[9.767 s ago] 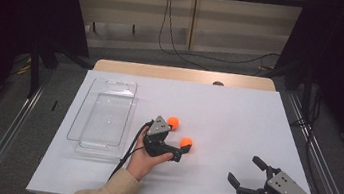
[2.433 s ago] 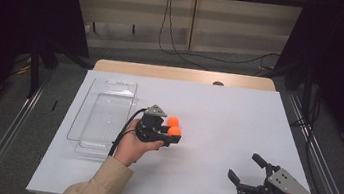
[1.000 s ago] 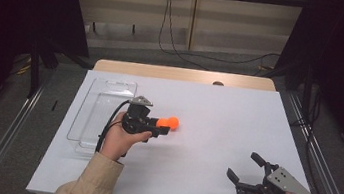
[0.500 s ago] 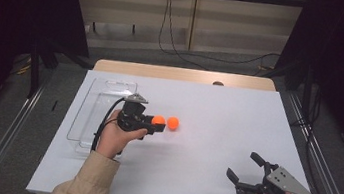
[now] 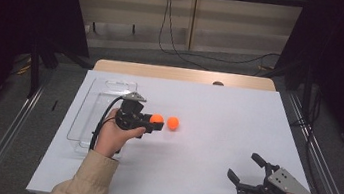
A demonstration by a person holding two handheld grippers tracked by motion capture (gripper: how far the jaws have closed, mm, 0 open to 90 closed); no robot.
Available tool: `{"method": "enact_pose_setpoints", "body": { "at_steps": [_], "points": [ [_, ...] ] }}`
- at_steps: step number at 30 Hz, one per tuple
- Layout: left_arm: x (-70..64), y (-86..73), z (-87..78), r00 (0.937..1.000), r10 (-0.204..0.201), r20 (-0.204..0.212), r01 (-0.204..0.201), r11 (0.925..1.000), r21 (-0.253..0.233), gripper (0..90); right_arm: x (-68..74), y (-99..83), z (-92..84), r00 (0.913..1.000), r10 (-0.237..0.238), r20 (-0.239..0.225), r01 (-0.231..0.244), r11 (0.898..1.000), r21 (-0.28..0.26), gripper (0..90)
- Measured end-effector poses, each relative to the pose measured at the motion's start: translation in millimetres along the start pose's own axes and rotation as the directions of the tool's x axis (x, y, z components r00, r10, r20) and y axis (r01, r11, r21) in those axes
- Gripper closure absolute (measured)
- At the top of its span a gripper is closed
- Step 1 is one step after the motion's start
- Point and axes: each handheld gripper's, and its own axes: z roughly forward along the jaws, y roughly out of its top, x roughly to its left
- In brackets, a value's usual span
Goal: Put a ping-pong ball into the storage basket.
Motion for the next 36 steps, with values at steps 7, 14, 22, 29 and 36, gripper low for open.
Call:
{"method": "enact_pose_setpoints", "body": {
  "at_steps": [7, 14, 22, 29, 36],
  "points": [
    [3.1, 0.7, -5.4, 0.9999, -0.003, -0.012, 0.003, 1.0000, -0.009, 50.7, 0.1, 0.1, -0.3, 1.0000, -0.001, -0.001, 0.001, 1.000, 0.000, 2.2],
    [5.8, 1.1, -9.8, 0.9998, -0.015, -0.013, 0.014, 0.9998, -0.016, 50.7, 0.2, 0.1, -0.4, 1.0000, -0.001, 0.001, 0.001, 1.000, 0.001, 2.1],
    [6.8, 1.7, -11.2, 0.9998, -0.019, -0.010, 0.019, 0.9998, -0.009, 50.7, 0.4, 0.2, -1.3, 1.0000, 0.000, 0.001, 0.000, 1.000, -0.001, 2.1],
    [10.0, 2.0, -15.2, 0.9995, -0.030, -0.012, 0.030, 0.9994, -0.015, 50.7, 0.5, 0.3, -0.8, 1.0000, 0.001, 0.000, -0.001, 1.000, -0.002, 2.1],
    [13.3, 1.7, -21.2, 0.9990, -0.040, -0.020, 0.039, 0.9989, -0.023, 50.7, 0.5, 0.3, -1.2, 1.0000, 0.000, 0.000, 0.000, 1.000, -0.002, 2.1]
  ]
}}
